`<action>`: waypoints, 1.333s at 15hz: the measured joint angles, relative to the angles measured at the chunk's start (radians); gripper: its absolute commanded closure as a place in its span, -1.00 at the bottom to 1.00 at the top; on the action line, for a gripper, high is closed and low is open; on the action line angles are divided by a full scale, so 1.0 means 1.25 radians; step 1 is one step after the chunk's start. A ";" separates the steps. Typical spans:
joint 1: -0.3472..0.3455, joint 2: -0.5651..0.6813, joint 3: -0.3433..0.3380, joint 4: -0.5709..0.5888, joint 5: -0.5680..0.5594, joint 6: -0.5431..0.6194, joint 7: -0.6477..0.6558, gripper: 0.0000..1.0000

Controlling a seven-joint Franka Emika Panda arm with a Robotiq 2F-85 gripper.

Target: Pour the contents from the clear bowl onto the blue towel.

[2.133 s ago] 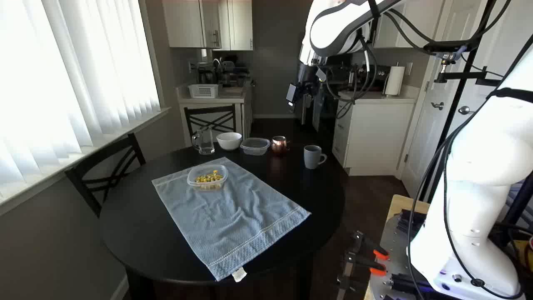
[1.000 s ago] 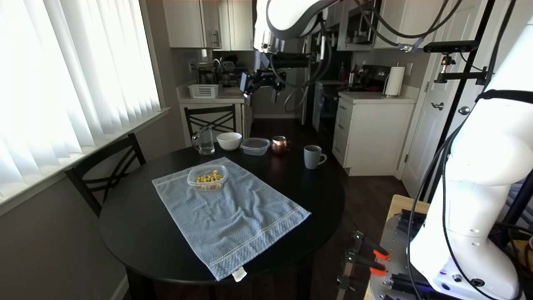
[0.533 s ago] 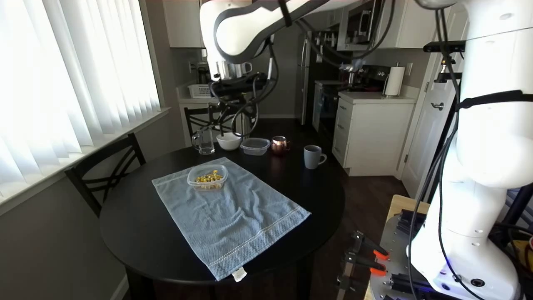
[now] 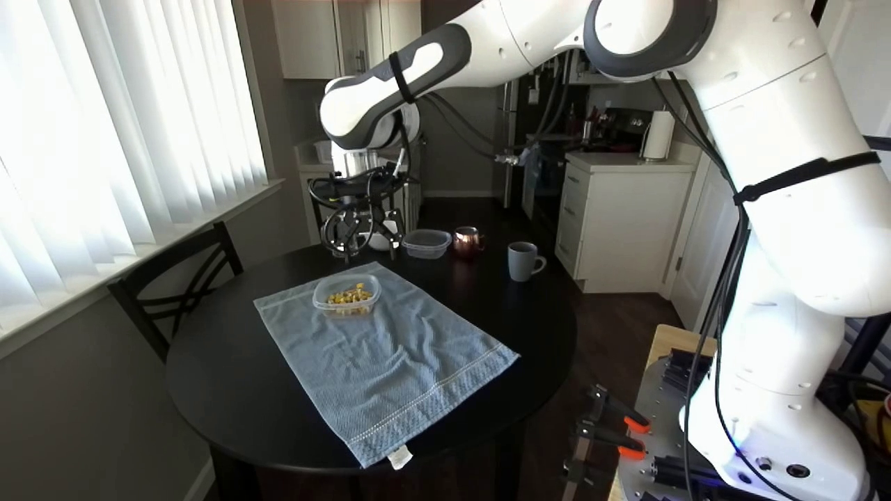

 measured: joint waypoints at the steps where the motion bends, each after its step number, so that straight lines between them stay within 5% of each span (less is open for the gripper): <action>1: -0.014 0.014 -0.017 0.018 0.023 0.000 -0.001 -1.00; 6: -0.046 0.071 -0.072 0.082 0.042 0.022 -0.003 -1.00; 13: 0.070 0.177 -0.121 0.150 -0.071 0.096 0.089 -1.00; 20: 0.072 0.190 -0.122 0.161 -0.074 0.096 0.093 -1.00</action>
